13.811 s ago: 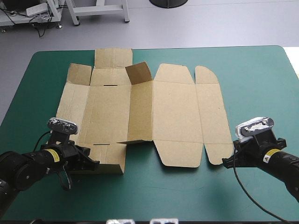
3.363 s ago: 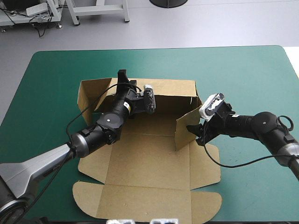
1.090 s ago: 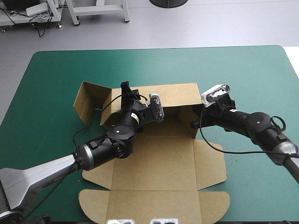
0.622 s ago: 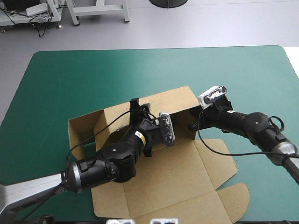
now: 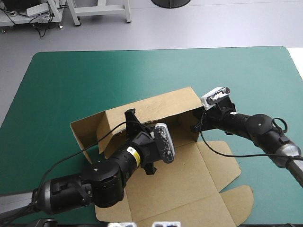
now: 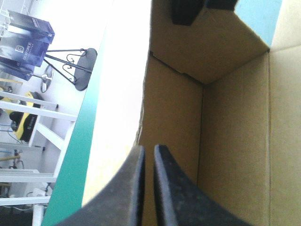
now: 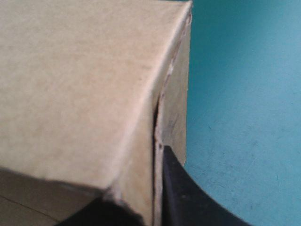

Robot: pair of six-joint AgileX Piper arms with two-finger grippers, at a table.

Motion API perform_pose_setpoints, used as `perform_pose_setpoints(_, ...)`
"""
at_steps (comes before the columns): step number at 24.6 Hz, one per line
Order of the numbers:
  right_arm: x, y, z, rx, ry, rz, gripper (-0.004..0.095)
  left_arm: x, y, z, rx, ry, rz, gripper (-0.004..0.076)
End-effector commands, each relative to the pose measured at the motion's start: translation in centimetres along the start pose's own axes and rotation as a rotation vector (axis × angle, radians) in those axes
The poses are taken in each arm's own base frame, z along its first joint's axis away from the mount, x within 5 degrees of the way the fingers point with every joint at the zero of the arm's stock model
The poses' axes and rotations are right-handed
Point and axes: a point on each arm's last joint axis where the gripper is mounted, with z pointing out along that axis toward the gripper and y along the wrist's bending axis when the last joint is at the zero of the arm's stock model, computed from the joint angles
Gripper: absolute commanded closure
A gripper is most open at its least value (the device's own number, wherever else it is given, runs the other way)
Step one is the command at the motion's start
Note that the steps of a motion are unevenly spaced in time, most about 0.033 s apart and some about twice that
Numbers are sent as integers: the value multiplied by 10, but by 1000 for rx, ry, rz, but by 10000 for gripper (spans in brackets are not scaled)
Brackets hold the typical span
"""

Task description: Fold the box

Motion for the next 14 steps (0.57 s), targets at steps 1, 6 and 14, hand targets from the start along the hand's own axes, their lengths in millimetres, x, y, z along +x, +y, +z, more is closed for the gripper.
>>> perform_pose_setpoints(1, -9, 5, -7, -17, -19, 1, 928, -8, 34, -32, -43, -51, -146, 710)
perform_pose_setpoints(6, -8, 5, -10, -16, 39, -33, 928, -5, 70, -52, -98, 16, -270, 709)
perform_pose_setpoints(14, -44, 8, -44, 18, 182, -137, 928, 58, 121, -33, -175, 236, -560, 709)
